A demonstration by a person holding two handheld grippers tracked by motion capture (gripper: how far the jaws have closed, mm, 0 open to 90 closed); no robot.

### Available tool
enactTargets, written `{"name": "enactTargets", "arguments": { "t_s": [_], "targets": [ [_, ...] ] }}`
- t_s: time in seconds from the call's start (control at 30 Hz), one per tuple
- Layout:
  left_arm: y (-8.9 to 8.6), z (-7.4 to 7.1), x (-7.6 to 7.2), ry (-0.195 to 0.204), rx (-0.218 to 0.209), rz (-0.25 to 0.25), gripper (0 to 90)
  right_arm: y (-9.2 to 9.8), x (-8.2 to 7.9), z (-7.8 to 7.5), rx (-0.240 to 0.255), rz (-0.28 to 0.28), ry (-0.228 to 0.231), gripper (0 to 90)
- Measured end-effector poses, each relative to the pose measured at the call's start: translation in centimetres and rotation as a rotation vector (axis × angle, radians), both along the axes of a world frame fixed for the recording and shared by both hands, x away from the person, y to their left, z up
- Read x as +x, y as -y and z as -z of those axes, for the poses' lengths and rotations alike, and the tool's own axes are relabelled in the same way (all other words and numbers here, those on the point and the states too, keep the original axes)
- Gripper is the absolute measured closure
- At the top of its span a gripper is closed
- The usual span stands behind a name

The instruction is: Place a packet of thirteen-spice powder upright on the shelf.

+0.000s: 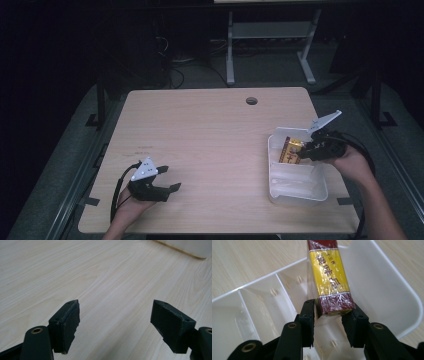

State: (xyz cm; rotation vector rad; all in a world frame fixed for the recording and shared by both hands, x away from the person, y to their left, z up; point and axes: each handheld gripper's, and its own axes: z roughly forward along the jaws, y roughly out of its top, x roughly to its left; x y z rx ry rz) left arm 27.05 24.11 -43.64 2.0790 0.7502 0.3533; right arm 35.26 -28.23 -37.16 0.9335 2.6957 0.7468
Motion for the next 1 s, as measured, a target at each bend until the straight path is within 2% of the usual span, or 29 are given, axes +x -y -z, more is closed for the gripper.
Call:
{"name": "enactTargets", "arguments": {
  "t_s": [0.27, 0.5, 0.57, 0.67, 1.0],
  "targets": [
    [0.1, 0.0, 0.0, 0.000, 0.001, 0.004, 23.1, -0.1, 0.2, -0.3, -0.007, 0.019, 0.027, 57.8],
    [0.2, 0.0, 0.0, -0.002, 0.002, 0.007, 23.0, -0.6, 0.2, -0.8, 0.026, 0.024, 0.047, 52.0],
    [0.2, 0.0, 0.0, -0.002, 0.002, 0.008, 23.0, -0.8, 0.2, -1.0, 0.050, 0.017, 0.042, 50.2],
    [0.2, 0.0, 0.0, -0.003, 0.002, 0.009, 23.0, -1.3, 0.2, -1.2, 0.059, 0.009, 0.041, 47.4],
    [0.0, -0.1, 0.0, -0.001, 0.001, 0.009, 22.9, -3.7, 0.4, -2.4, 0.117, -0.019, 0.070, 40.0]
  ]
}}
